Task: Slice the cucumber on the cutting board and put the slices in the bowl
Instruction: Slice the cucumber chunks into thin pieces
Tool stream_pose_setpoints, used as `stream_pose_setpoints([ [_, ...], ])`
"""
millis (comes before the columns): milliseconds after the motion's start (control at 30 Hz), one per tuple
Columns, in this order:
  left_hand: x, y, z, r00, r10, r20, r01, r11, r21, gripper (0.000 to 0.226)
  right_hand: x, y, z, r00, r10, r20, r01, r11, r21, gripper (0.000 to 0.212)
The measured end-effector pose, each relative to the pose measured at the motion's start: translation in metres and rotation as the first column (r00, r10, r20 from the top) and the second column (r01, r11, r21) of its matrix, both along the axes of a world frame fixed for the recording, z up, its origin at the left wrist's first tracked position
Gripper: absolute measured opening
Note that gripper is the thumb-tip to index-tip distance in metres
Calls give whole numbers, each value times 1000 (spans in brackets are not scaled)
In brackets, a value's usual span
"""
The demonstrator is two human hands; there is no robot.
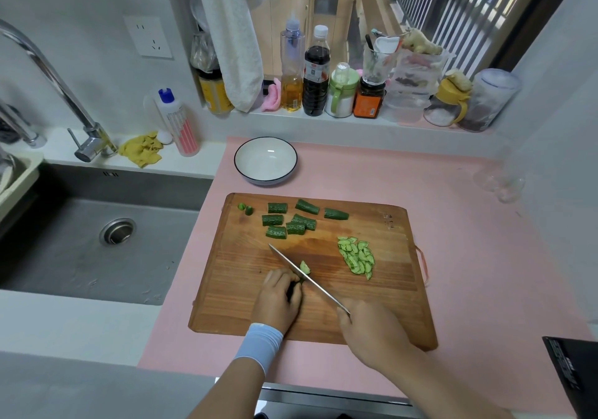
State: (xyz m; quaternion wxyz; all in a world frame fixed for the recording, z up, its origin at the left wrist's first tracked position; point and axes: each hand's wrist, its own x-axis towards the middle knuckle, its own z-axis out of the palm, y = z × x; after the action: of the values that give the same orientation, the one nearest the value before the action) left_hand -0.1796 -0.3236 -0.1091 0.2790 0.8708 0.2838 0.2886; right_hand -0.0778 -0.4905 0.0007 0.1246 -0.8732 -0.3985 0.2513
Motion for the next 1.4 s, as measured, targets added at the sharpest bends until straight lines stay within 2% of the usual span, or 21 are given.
stream_pose_setpoints([
  [233, 0, 0, -1, 1000, 9, 3, -9, 1000, -11, 20, -2, 5, -1, 1000, -2, 2, 2, 1000, -17, 24],
  [367, -1, 0, 0, 1000, 16, 22, -16, 1000, -5, 3, -5, 20, -7, 999, -23, -26, 22, 999, -42, 23],
  [467, -1, -2, -1, 999, 24, 22, -24, 1000, -5, 16, -5, 33, -6, 998, -37, -50, 34, 998, -54, 20],
  [633, 0, -2, -3, 999, 33, 32, -33, 999, -13, 16, 0, 36, -5, 997, -56, -55, 52, 996, -69, 25],
  [933, -1, -2, -1, 999, 37, 13, -36, 999, -29, 17, -6, 26, -3, 1000, -12, -3, 12, 1000, 2, 17],
  [1033, 0, -1, -3, 1000, 27, 17, -26, 999, -19, 4, -6, 17, -1, 1000, 9, 2, -9, 999, 32, 19],
  [1167, -1, 2, -6, 1000, 20, -1, -20, 1000, -19, 18, -3, 6, 1, 1000, 22, -11, -22, 999, 27, 25],
  [1300, -2, 1, -4, 1000, 16, 15, -16, 1000, -14, 4, -3, 3, 2, 1000, 12, -4, -12, 1000, 25, 36],
  [1400, -1, 1, -4, 1000, 19, 16, -19, 999, -28, 3, -3, 5, 1, 1000, 2, -22, -2, 1000, 1, 40],
])
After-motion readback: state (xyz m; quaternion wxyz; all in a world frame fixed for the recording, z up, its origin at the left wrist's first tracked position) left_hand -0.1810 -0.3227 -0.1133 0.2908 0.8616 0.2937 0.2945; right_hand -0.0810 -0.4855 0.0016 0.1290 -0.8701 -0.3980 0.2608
